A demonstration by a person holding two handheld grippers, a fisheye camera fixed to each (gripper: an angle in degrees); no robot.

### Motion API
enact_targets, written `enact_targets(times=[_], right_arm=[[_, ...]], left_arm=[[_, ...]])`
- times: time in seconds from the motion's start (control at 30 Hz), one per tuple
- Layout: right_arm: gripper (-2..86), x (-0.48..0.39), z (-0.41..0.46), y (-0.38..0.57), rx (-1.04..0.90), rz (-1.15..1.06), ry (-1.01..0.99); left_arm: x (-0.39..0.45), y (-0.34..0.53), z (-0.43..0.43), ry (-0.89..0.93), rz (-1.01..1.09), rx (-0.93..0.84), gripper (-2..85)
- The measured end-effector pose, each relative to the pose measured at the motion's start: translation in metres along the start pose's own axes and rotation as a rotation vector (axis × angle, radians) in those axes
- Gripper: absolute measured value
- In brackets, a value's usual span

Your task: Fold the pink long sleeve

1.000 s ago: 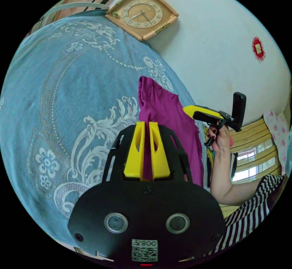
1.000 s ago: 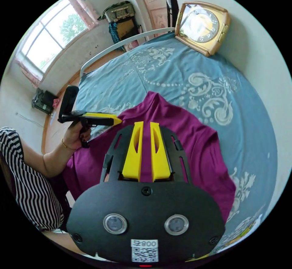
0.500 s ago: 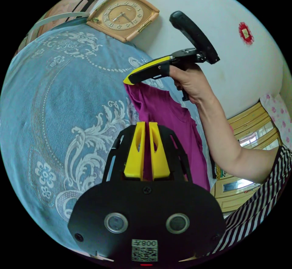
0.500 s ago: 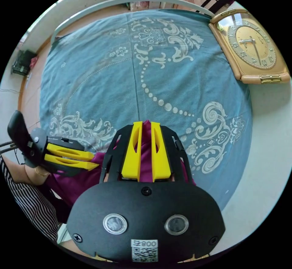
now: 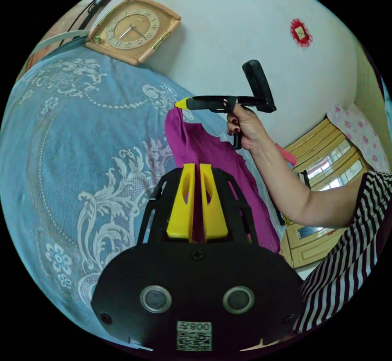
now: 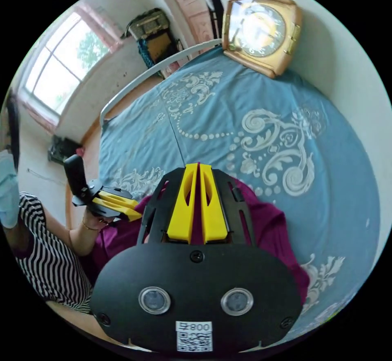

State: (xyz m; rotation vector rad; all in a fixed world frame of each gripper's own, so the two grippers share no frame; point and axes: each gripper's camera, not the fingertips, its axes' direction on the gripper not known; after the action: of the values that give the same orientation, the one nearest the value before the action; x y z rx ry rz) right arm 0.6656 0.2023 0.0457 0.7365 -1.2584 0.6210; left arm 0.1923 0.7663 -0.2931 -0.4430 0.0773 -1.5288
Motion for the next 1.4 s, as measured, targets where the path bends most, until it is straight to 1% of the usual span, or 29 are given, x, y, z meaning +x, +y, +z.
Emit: enact_targets(times=[0.07,0.13,0.2,0.33,0.4,0.5,0.6,0.77,0.87,0.97,1.0,1.1,1.17,1.27,1.33,1.4], right_arm=[[0.9,0.029,-0.002,0.018,0.017,0.102,-0.088],[1.1,0.045,-0.003,0.030,0.031,0.156,-0.145],[1.2,0.056,-0.003,0.038,0.036,0.194,-0.166],[1.8,0.069,-0.004,0.047,0.014,0.233,-0.146],[2.1,0.071,-0.007,0.049,0.003,0.240,-0.108],[3.5,0.072,-0.016,0.051,-0.011,0.261,-0.008],[6.1,0.067,-0.024,0.041,0.006,0.219,0.002],[7.8,0.055,-0.003,0.003,-0.121,0.096,0.065],[6.3,0.057,0.015,-0.011,-0.187,0.071,0.072],[2.3,0.063,0.024,-0.017,-0.219,0.063,0.100],[1.9,0.065,0.023,-0.018,-0.210,0.055,0.091],[1.0,0.078,0.013,-0.024,-0.113,0.058,-0.029],[0.6,0.097,0.006,-0.028,-0.018,0.081,-0.194],[0.5,0.117,0.002,-0.028,0.072,0.104,-0.310],[0.5,0.128,0.004,-0.025,0.093,0.118,-0.357],[0.5,0.138,0.011,-0.022,0.065,0.141,-0.372]], left_arm=[[0.012,-0.001,0.006,-0.021,0.041,-0.041,2.2],[0.026,-0.001,0.015,-0.042,0.094,-0.090,2.2],[0.043,-0.001,0.028,-0.072,0.158,-0.163,2.2],[0.060,0.002,0.044,-0.095,0.211,-0.247,2.3],[0.070,0.004,0.052,-0.117,0.244,-0.285,2.3],[0.081,0.006,0.062,-0.098,0.270,-0.320,2.5],[0.090,0.009,0.075,-0.113,0.295,-0.370,2.7],[0.100,0.011,0.087,-0.125,0.311,-0.383,2.9],[0.102,0.011,0.091,-0.119,0.304,-0.382,2.9],[0.104,0.011,0.096,-0.121,0.307,-0.382,3.0],[0.105,0.011,0.097,-0.124,0.307,-0.381,3.1],[0.104,0.009,0.097,-0.132,0.297,-0.357,3.2],[0.103,0.008,0.094,-0.120,0.285,-0.325,3.2],[0.101,0.006,0.086,-0.090,0.275,-0.248,3.2],[0.100,0.005,0.085,-0.065,0.279,-0.226,3.2],[0.097,0.004,0.093,-0.069,0.269,-0.260,3.2]])
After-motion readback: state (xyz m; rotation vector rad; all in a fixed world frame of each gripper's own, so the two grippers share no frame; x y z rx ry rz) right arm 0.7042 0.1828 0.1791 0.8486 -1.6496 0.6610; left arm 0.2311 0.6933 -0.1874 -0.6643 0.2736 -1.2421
